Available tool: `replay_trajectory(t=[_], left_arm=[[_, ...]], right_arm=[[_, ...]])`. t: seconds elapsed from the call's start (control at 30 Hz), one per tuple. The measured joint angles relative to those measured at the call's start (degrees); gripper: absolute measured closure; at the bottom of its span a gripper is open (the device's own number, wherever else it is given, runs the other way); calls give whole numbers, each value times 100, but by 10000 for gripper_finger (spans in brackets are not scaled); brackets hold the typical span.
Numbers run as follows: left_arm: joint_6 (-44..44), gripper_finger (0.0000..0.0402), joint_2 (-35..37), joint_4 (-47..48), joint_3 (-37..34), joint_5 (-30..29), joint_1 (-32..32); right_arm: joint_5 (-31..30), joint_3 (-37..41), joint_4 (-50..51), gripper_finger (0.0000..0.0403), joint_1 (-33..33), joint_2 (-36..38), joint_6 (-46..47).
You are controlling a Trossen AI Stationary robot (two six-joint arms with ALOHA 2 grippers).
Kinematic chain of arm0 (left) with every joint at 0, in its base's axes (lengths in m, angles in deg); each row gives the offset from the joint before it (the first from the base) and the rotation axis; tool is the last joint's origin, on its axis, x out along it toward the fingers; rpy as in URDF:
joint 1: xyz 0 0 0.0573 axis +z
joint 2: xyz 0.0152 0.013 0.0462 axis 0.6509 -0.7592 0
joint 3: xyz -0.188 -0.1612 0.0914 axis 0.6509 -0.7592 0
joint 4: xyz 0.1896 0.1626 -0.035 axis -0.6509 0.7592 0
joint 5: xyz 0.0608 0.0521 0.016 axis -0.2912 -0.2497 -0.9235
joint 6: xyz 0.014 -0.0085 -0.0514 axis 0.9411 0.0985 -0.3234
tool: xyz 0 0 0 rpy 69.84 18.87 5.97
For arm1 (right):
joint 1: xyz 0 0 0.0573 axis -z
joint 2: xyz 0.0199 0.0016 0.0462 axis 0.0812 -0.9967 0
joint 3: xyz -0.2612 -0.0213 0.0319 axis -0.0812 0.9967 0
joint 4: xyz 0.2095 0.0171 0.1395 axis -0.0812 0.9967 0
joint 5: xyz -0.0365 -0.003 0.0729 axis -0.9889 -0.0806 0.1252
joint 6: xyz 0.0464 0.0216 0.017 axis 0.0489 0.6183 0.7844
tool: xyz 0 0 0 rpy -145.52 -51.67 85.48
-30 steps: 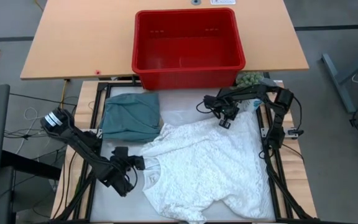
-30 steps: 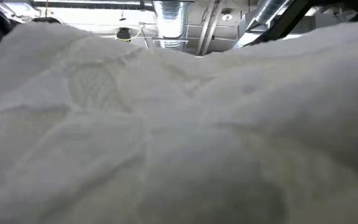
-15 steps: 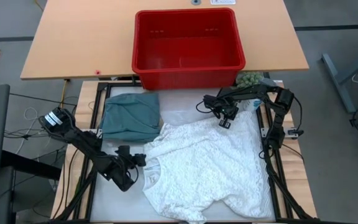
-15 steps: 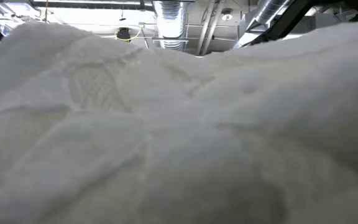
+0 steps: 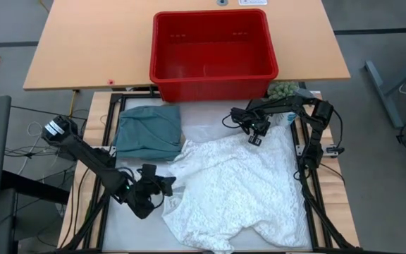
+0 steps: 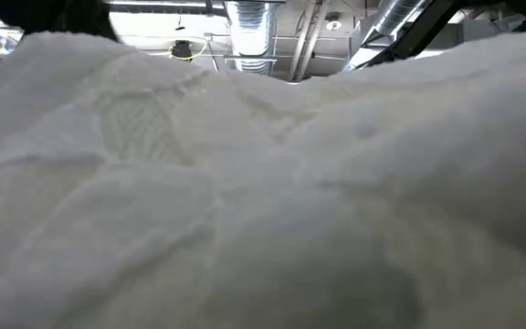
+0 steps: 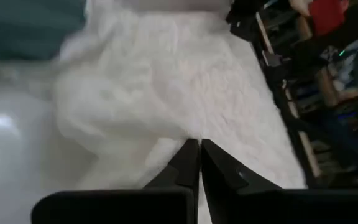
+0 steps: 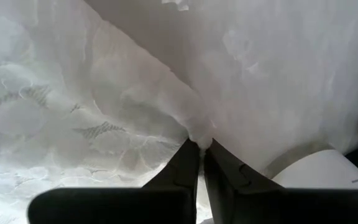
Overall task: Fold Laundry from Bin
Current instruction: Fold the white shirt in the red bin
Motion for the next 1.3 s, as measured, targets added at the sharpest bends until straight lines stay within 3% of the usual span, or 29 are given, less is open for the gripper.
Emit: replay_trajectory(t=[0.13,0.27,0.4,0.57,0.77,0.87,1.0,1.07,1.2,1.3], left_arm=[[936,401,328,1132,511,520,540],[2903,401,646,1356,899,1647,1424],[4809,401,952,1500,1480,2252,2279],[6249,401,1253,2809,2315,3301,3319],[7139,401,1439,4825,2553,3582,4047],[7452,401,1537,5489,2519,3138,4316],[7785,401,1688,5345,2519,2478,4596],[7866,397,1755,5156,2519,2722,4714],[7893,369,1887,5129,2519,3827,4755],[7650,337,2012,5238,2519,4173,4555]], right_arm=[[0,0,-19,355,0,0,0],[99,-4,-24,355,2,2,47],[116,-7,-23,355,0,2,50],[136,-7,-47,355,16,2,260],[180,-7,-51,355,-24,4,420],[254,-9,-38,355,-39,7,549],[308,-11,-32,355,-42,9,679],[349,-11,-26,355,-38,9,688],[393,-11,-10,355,-37,9,719],[393,-11,-10,355,-37,9,721]])
